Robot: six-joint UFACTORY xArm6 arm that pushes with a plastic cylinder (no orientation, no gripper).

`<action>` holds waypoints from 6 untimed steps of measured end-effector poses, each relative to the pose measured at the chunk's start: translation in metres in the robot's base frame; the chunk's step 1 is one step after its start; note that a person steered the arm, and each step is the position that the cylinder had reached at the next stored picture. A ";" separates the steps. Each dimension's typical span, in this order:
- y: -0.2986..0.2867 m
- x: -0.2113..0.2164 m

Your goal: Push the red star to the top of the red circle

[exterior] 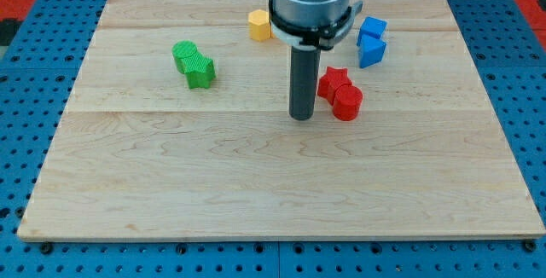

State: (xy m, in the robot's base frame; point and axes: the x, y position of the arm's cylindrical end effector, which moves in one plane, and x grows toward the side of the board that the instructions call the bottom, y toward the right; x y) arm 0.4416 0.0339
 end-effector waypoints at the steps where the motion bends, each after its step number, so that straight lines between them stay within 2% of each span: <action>1: 0.000 -0.001; 2: -0.003 -0.018; 6: -0.004 -0.040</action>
